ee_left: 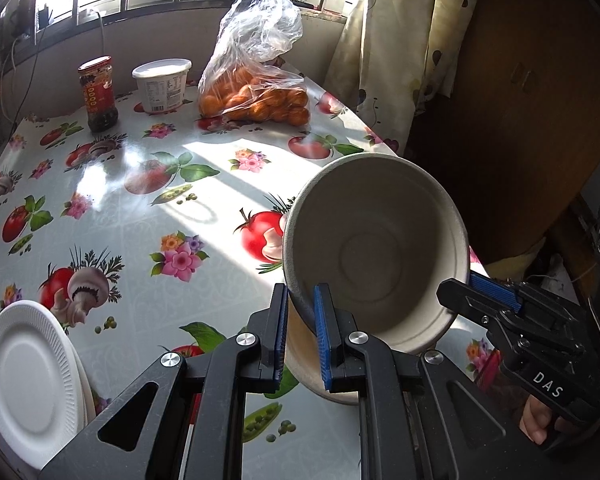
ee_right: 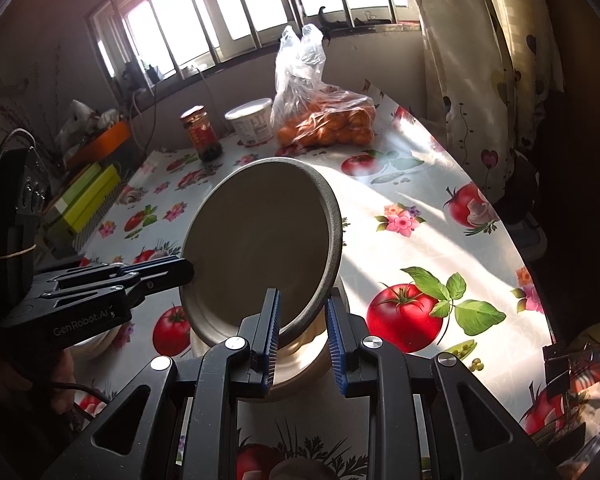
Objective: Organize plates and bowls
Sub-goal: 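Lift the beige bowl off the bowl below with both grippers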
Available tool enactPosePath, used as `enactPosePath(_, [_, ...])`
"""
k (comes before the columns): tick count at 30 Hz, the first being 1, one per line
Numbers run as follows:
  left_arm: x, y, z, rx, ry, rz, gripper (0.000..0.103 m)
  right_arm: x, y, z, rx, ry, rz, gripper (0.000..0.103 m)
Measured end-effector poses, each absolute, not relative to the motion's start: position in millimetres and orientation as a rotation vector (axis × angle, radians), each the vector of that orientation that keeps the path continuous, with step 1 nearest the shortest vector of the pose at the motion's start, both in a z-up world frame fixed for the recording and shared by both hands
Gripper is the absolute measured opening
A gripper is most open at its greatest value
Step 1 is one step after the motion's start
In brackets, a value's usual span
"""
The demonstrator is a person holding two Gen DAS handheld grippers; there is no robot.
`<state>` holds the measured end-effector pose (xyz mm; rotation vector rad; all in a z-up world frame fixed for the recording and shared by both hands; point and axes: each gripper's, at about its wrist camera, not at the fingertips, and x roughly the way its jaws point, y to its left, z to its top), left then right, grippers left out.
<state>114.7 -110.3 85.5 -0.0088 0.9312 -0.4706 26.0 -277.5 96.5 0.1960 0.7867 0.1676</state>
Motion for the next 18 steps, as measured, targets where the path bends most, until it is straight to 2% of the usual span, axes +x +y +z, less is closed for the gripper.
enactPosePath(18, [102, -107, 69, -0.032, 0.974, -0.472, 0.014, 16, -276, 79, 0.212, 0.837, 0.163, 0.022])
